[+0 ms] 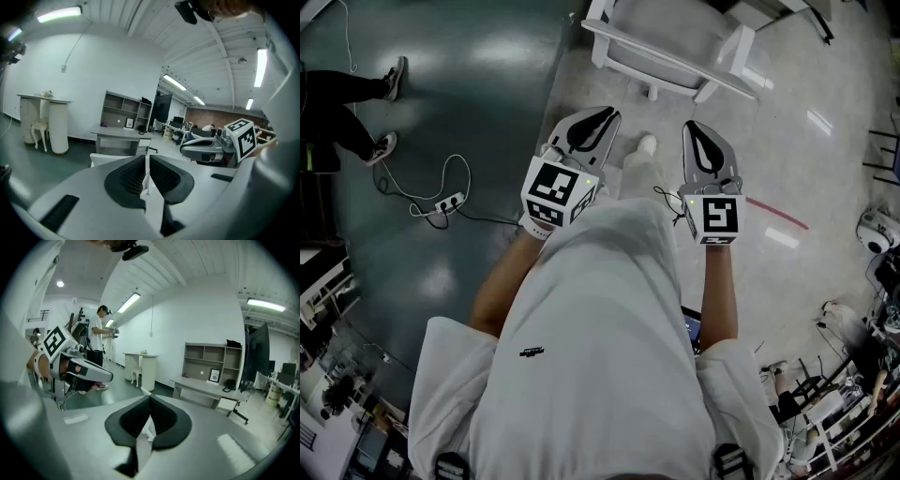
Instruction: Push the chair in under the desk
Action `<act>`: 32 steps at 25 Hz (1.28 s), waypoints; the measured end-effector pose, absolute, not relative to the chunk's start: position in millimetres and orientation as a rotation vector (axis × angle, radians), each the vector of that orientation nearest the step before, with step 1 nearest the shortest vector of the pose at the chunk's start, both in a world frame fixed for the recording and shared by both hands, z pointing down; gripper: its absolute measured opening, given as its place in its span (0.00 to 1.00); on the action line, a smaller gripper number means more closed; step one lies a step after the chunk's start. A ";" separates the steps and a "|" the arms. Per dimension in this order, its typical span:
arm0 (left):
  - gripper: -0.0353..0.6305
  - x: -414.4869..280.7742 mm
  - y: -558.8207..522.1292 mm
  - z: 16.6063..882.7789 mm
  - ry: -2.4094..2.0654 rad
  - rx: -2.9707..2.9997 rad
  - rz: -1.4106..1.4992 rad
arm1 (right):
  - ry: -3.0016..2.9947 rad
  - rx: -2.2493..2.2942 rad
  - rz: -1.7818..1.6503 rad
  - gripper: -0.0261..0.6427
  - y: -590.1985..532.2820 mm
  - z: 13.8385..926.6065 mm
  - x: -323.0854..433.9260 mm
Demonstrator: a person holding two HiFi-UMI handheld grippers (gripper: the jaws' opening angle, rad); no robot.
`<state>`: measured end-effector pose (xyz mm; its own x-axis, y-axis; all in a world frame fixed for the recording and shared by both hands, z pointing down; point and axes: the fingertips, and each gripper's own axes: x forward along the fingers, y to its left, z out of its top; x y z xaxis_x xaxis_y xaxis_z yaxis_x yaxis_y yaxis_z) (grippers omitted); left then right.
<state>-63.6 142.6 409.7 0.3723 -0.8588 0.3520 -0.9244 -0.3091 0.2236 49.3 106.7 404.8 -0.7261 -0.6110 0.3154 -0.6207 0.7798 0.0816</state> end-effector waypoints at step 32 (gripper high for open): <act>0.07 37.7 276.2 376.9 -1.720 2.197 0.212 | -2.823 0.897 0.281 0.16 241.9 389.1 140.4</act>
